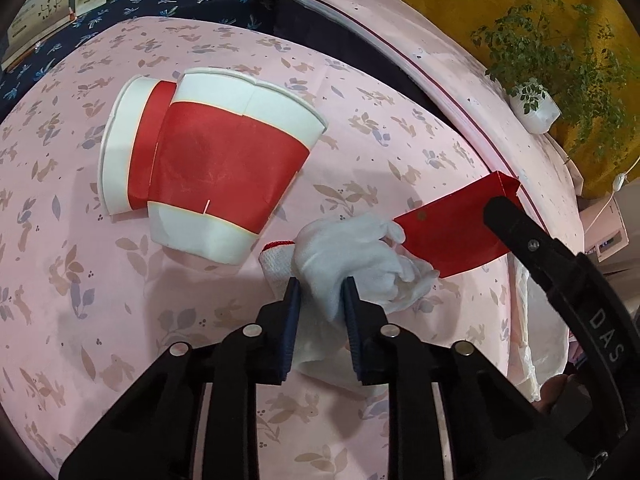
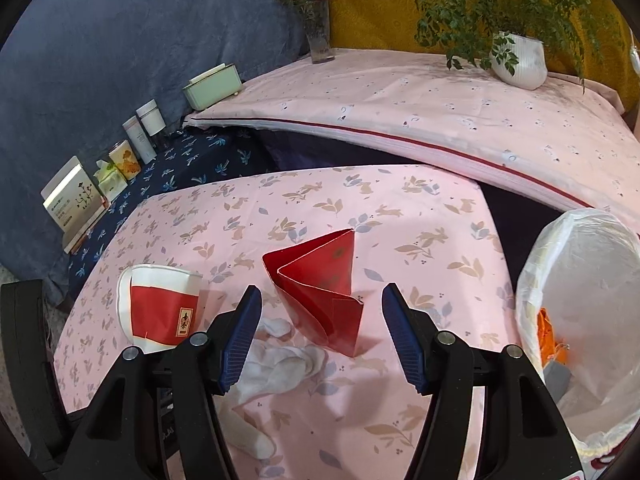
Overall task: Collect trash
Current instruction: 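Grasp the white glove with the left tool while the right tool grasps the red box, then carry the white glove and red box over the bin and release both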
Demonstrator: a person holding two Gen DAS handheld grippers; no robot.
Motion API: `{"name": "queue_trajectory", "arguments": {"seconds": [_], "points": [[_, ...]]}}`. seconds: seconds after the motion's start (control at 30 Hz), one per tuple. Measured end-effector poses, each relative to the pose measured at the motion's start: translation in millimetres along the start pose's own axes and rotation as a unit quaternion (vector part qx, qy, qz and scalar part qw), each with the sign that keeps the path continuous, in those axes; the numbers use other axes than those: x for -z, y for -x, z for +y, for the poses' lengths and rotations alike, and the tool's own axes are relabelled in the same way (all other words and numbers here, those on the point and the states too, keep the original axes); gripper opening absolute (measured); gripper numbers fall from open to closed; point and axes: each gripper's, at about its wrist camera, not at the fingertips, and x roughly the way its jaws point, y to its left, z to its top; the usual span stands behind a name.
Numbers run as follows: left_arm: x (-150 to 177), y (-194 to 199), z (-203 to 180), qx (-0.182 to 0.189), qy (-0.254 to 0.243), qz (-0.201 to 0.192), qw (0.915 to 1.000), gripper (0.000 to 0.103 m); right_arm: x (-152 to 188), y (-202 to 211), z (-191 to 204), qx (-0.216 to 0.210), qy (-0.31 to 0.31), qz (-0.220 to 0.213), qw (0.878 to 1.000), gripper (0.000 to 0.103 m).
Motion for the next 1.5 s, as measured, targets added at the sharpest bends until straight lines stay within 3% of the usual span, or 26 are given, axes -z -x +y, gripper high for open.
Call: {"name": "queue_trajectory", "arguments": {"seconds": [0.07,0.2,0.33,0.6,0.9,1.23,1.5], "points": [[0.0,0.2,-0.3,0.003,-0.003,0.001,1.0000,0.014,1.0,-3.5,1.6,-0.002,0.005,0.006,1.000,0.053],[-0.3,3.3,-1.7,0.004,-0.006,-0.002,1.0000,0.011,5.6,-7.4,3.9,-0.002,0.013,0.020,1.000,0.015],[-0.3,10.6,-7.0,0.005,-0.012,-0.009,0.9999,0.010,10.5,0.5,4.5,0.000,0.021,0.017,1.000,0.001],[-0.1,32.4,-35.5,0.010,-0.041,-0.032,0.9986,0.008,7.8,43.2,-10.8,-0.001,0.007,-0.011,1.000,0.001],[5.7,61.3,-97.9,0.030,-0.100,-0.060,0.9928,0.008,7.4,97.7,-46.0,0.014,-0.021,-0.052,0.998,0.001],[25.7,78.1,-179.3,0.063,-0.183,-0.074,0.9784,0.008,11.9,150.0,-108.2,0.050,-0.069,-0.093,0.992,0.001],[42.4,77.0,-238.6,0.105,-0.238,-0.061,0.9636,0.009,20.7,174.7,-157.5,0.078,-0.105,-0.107,0.986,0.001]]}}
